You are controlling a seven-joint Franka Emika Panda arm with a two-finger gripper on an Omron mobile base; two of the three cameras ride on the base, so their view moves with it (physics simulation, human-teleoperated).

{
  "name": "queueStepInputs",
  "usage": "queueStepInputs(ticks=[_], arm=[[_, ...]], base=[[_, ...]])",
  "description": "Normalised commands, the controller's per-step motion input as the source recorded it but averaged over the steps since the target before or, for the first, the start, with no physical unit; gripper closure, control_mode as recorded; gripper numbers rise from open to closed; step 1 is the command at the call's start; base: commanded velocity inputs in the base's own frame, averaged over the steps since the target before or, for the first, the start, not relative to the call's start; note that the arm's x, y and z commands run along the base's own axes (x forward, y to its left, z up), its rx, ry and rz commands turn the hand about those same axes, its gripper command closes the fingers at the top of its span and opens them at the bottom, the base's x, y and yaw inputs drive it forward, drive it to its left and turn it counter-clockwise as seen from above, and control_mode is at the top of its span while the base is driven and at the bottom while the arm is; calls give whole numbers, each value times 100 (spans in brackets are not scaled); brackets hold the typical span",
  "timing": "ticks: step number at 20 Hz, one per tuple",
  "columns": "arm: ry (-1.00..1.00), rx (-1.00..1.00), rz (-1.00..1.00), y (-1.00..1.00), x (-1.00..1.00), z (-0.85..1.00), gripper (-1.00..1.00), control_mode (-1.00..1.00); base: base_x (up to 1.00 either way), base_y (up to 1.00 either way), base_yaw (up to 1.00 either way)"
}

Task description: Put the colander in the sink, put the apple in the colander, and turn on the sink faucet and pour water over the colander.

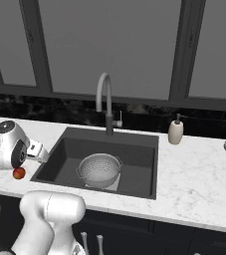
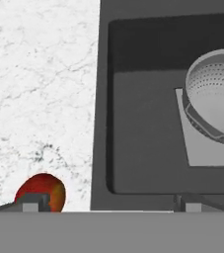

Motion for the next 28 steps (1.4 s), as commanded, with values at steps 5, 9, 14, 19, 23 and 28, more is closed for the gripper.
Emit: queueStepInputs(ticks=[5, 9, 14, 19, 23, 28], arm=[[8, 2, 0, 43, 18, -1, -100, -100], [2, 4, 0, 48, 2, -8, -100, -100], [1, 1, 0, 48, -11, -11, -100, -100], [3, 0, 0, 25, -22, -11, -100, -100], [4, 0, 0, 0, -28, -12, -100, -100], [1, 0, 0, -1, -34, -12, -100, -100]], base=[[0, 0, 0], [0, 0, 0], [0, 0, 0], [0, 0, 0], [0, 0, 0], [0, 0, 0]])
